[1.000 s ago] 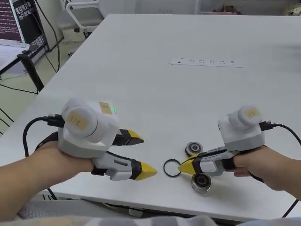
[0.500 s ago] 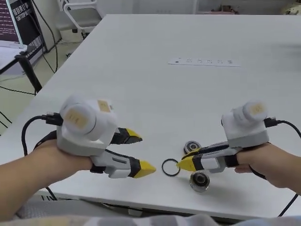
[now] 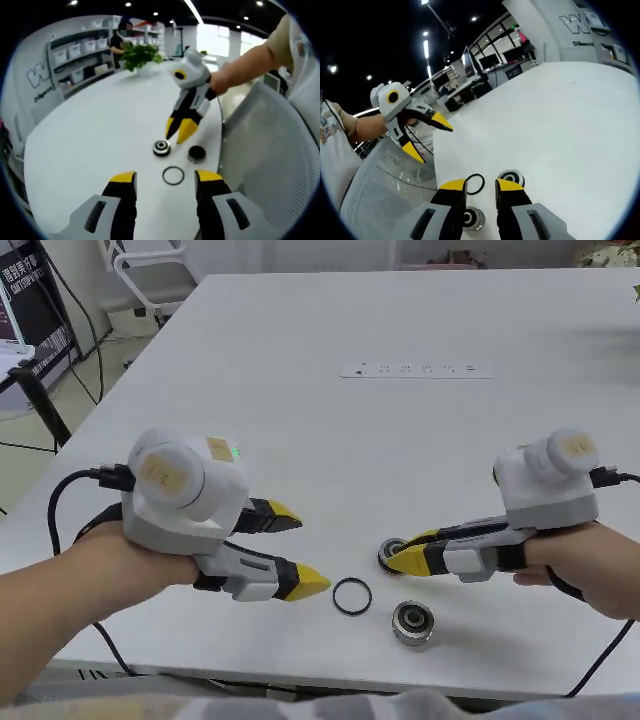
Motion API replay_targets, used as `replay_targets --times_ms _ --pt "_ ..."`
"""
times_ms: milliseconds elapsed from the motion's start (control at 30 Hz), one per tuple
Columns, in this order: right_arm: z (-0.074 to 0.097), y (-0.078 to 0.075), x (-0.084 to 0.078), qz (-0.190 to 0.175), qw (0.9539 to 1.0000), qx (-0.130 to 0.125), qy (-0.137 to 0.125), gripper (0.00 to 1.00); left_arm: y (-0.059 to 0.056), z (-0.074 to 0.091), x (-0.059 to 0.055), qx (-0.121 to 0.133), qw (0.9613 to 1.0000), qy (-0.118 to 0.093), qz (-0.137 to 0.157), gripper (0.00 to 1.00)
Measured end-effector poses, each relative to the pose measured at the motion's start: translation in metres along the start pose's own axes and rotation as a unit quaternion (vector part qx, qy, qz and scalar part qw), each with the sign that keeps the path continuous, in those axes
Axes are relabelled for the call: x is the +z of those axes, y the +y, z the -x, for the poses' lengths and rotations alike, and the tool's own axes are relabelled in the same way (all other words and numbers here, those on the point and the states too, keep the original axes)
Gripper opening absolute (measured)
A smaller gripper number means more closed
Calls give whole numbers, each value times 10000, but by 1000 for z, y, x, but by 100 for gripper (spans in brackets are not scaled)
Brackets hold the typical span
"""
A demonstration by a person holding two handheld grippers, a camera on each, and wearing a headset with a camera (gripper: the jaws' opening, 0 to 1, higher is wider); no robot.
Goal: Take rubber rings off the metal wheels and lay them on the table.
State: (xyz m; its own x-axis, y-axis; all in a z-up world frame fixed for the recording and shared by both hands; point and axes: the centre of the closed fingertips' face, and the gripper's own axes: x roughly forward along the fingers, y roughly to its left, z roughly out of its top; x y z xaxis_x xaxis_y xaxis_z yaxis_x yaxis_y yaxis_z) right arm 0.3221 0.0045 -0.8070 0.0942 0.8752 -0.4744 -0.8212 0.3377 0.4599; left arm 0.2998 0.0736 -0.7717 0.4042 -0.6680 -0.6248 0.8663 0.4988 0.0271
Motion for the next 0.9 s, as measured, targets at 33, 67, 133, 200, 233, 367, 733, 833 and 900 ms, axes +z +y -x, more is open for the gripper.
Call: replay_targets --times_ms 33,67,133,200,233,367,733,833,900 --pt "3 -2 1 -7 10000 -23 -19 20 0 -1 2 -8 10000 -5 -13 47" --pt "4 -3 1 -14 10000 -43 -40 20 1 -3 4 -20 10000 -6 -29 47" --pt "7 -5 2 -17 9999 -88 -79 20 1 -7 7 -48 10000 -8 -35 47" --pt "9 -7 2 -9 9999 -138 -101 20 4 -11 9 -74 10000 -11 -34 47" --pt "10 -9 2 6 9998 -163 -102 21 5 -13 9 -86 10000 -12 -29 47" --pt "12 -13 1 70 9997 -218 -89 21 7 -20 14 -126 9999 -14 -25 46" --pt "13 -24 -5 361 9988 -316 21 23 12 -40 13 -226 9997 118 -62 45" --pt "12 -28 -8 521 9980 -349 103 24 13 -45 12 -250 9996 145 -74 44" --pt "12 -30 -10 598 9974 -376 140 24 14 -49 12 -271 9995 169 -81 44"
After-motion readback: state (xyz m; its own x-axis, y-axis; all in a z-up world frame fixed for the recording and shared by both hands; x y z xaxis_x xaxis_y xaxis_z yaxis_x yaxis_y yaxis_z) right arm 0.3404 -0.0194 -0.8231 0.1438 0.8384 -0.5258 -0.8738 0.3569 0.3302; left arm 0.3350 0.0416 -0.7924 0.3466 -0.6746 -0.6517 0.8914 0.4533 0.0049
